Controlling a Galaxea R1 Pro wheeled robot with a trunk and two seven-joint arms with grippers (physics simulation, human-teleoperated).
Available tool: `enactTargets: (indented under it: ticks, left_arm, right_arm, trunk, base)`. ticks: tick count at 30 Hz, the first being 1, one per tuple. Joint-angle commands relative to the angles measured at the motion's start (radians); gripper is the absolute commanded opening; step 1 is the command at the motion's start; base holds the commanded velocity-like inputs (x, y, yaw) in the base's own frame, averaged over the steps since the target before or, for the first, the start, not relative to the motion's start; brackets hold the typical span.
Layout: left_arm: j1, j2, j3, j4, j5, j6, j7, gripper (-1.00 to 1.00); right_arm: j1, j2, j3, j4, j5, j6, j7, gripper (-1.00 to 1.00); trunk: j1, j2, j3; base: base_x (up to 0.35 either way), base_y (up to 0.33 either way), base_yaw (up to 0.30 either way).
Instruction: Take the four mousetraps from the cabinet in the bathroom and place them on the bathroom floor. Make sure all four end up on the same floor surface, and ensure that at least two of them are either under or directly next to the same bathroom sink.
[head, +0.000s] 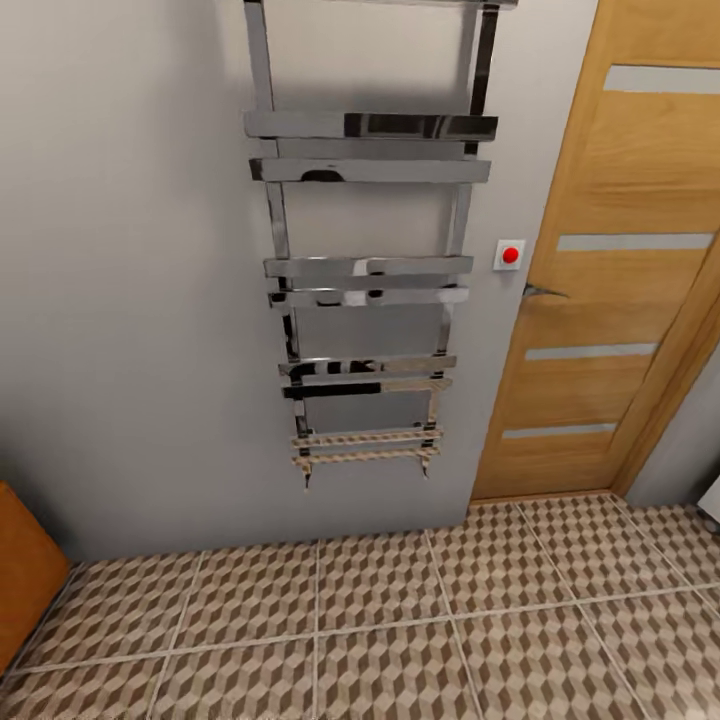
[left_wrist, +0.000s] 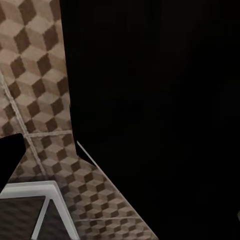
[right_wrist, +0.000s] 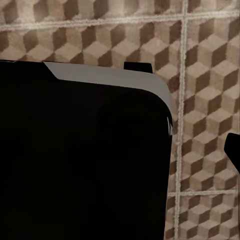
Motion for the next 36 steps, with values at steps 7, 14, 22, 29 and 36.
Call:
enactTargets:
  ticks: [7,14,22,29,36]
  left_arm:
    - [0.001,0.000,0.000,-0.001,0.001,-0.002,0.000,1.00]
    - [0.001,0.000,0.000,-0.001,0.001,-0.001,0.000,1.00]
    - [0.001,0.000,0.000,-0.001,0.000,-0.001,0.000,1.00]
    - [0.001,0.000,0.000,-0.001,0.001,-0.001,0.000,1.00]
    - [0.001,0.000,0.000,-0.001,0.001,-0.001,0.000,1.00]
  right_arm:
    - [-0.001,-0.002,0.005,0.002,0.000,-0.007,-0.001,1.00]
    - [-0.001,-0.002,0.005,0.002,0.000,-0.007,-0.001,1.00]
    - [-0.001,-0.002,0.005,0.002,0.000,-0.007,-0.001,1.00]
    - [-0.001,-0.002,0.005,0.002,0.000,-0.008,-0.001,1.00]
    - [-0.001,-0.002,0.005,0.002,0.000,-0.009,-0.001,1.00]
  trunk:
    - [0.000,0.000,-0.009]
    - [0.000,0.000,-0.017]
    - [0.000,0.000,-0.025]
    - [0.000,0.000,-0.031]
    - [0.000,0.000,-0.032]
  base:
    - [0.000,0.000,0.206]
    - [0.000,0.000,0.206]
    - [0.000,0.000,0.206]
    - [0.000,0.000,0.231]
    - [0.000,0.000,0.275]
